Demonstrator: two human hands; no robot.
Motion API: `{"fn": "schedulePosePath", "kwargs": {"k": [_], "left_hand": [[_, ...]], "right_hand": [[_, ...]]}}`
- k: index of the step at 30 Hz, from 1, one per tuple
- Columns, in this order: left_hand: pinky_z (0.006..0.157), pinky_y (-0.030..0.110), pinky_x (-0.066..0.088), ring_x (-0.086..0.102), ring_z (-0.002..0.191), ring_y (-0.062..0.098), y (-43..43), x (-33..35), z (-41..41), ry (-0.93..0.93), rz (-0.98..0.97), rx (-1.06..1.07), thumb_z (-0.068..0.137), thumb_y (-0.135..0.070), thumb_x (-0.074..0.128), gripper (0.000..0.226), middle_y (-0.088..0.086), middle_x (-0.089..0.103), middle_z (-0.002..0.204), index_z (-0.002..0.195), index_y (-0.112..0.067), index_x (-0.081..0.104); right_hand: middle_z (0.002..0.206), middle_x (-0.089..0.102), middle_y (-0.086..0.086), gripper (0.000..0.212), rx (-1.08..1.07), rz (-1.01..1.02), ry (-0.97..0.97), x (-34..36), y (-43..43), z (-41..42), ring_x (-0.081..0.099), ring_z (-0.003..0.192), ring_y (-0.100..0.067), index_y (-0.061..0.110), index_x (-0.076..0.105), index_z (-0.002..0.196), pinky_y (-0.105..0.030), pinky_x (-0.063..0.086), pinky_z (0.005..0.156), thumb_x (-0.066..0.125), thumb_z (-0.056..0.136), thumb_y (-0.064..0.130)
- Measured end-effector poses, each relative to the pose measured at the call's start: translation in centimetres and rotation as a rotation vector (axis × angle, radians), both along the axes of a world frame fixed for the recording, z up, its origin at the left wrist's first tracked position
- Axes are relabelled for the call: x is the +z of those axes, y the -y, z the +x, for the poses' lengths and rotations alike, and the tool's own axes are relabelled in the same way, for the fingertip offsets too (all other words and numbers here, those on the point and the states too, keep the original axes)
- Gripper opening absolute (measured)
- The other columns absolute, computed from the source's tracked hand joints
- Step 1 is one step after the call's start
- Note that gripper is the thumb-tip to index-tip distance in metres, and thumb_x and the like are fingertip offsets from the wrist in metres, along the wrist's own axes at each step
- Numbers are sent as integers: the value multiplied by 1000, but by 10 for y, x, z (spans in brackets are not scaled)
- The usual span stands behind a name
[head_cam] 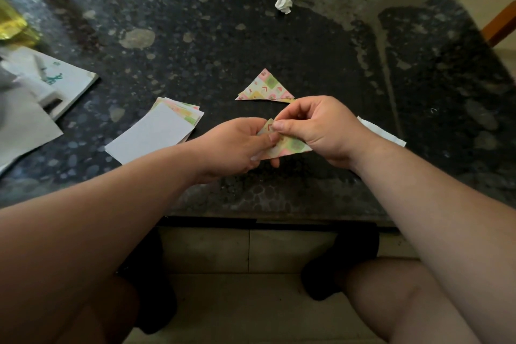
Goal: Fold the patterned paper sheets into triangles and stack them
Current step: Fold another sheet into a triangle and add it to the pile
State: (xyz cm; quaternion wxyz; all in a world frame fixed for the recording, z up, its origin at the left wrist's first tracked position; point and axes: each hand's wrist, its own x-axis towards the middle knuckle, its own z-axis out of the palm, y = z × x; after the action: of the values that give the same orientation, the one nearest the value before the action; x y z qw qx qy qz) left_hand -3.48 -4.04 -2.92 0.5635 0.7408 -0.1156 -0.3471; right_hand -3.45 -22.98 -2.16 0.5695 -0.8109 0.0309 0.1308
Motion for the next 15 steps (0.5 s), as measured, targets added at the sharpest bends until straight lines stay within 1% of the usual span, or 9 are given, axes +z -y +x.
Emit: {"fn": "schedulePosePath", "kwargs": {"k": [3, 5, 8, 10, 12, 14, 15], "left_hand": [[55, 30, 36, 50, 57, 13, 0, 1, -1, 50, 24, -6, 109, -25, 47, 23, 3, 75, 84, 97, -16, 64], [57, 29, 42, 57, 61, 14, 1, 1, 0, 51, 32, -1, 109, -27, 46, 25, 3, 76, 86, 102, -12, 65], [66, 32, 50, 67, 76, 18, 1, 0, 0, 37, 9, 20, 109, -24, 46, 28, 5, 78, 90, 109, -6, 68], [72, 34, 53, 66, 81, 19, 1, -2, 2, 23, 0, 57, 107, -22, 50, 26, 3, 76, 87, 102, -9, 72], [74, 35, 51, 60, 80, 18, 0, -5, 4, -27, 5, 103, 105, -22, 54, 26, 3, 69, 82, 94, -11, 74], [75, 33, 48, 57, 78, 17, -1, -8, 5, -91, 24, 121, 105, -25, 56, 28, 6, 67, 82, 94, -8, 75], [77, 34, 46, 56, 77, 18, -1, -9, 5, -92, 58, 118, 105, -28, 56, 30, 7, 67, 82, 95, -7, 75]], "right_hand": [[97, 76, -19, 9, -14, 33, -13, 0, 0, 0, 73, 99, -36, 13, 76, 84, -49, 60, 93, 81, 85, 5], [99, 75, -21, 10, -20, 61, -20, 1, 0, 0, 73, 99, -36, 11, 74, 86, -49, 60, 92, 81, 84, 3], [95, 75, -17, 11, -32, 84, -31, -1, -1, 0, 74, 98, -35, 10, 72, 87, -47, 61, 92, 81, 85, 4], [92, 76, -14, 8, -33, 102, -81, -3, -1, 1, 75, 92, -30, 8, 73, 86, -43, 61, 91, 80, 86, 6], [93, 78, -15, 7, -7, 83, -127, -5, 1, 2, 73, 89, -23, 9, 75, 85, -42, 59, 91, 80, 88, 12], [94, 78, -13, 8, 19, 40, -148, -6, 4, 3, 72, 89, -18, 10, 77, 84, -39, 59, 92, 79, 89, 16], [92, 78, -11, 8, 36, 20, -150, -7, 5, 4, 72, 88, -15, 11, 77, 84, -37, 59, 90, 78, 90, 16]]}}
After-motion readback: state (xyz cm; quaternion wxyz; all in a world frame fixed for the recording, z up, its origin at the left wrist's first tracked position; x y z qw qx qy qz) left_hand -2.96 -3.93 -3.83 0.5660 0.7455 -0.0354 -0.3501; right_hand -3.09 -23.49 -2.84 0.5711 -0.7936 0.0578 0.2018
